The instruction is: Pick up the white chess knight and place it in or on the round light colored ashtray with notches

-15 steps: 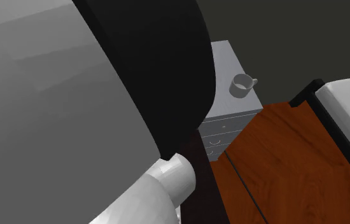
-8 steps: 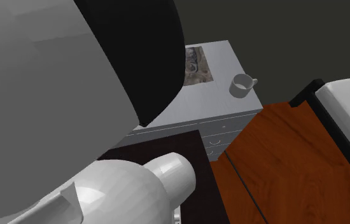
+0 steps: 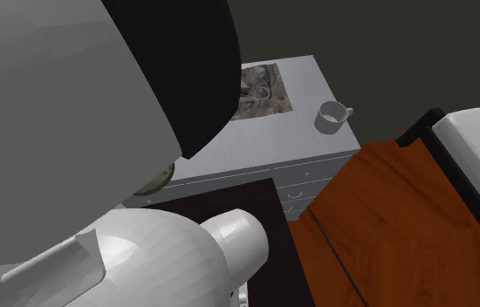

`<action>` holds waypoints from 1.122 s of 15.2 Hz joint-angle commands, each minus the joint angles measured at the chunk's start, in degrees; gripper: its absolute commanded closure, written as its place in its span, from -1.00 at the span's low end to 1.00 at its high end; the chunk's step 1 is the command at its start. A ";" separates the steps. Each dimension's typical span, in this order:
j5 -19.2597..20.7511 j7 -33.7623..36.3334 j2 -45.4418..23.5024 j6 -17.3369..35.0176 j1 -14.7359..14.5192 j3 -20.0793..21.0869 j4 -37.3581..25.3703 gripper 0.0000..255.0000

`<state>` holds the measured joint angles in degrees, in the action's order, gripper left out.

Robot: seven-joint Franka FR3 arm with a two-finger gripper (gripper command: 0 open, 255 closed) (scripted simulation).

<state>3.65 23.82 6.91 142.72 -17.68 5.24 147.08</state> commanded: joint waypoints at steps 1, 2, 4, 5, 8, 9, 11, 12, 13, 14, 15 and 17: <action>0.01 0.00 -0.04 0.01 0.01 -0.01 0.02 1.00; 0.01 0.01 -0.05 0.02 0.01 -0.01 0.02 -1.00; 0.00 -0.01 -0.02 0.01 0.01 -0.01 0.04 -1.00; 0.00 -0.01 -0.01 0.00 0.01 -0.01 0.04 -1.00; -0.40 -0.29 1.67 -2.17 -0.12 -0.01 -0.46 -1.00; -0.76 -0.53 3.30 -4.36 -0.24 -0.01 -1.03 -1.00; -1.27 -0.89 5.96 -8.25 -0.44 -0.04 -2.27 -1.00; -1.27 -0.89 5.96 -8.25 -0.45 -0.04 -2.27 -1.00; -1.27 -0.89 5.97 -8.25 -0.45 -0.05 -2.27 -1.00; -1.27 -0.89 5.97 -8.25 -0.45 -0.05 -2.27 -1.00; -1.27 -0.89 5.96 -8.25 -0.45 -0.05 -2.27 -1.00; -1.27 -0.89 5.96 -8.25 -0.45 -0.04 -2.27 -1.00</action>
<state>2.38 22.93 12.86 134.50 -18.13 5.19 144.81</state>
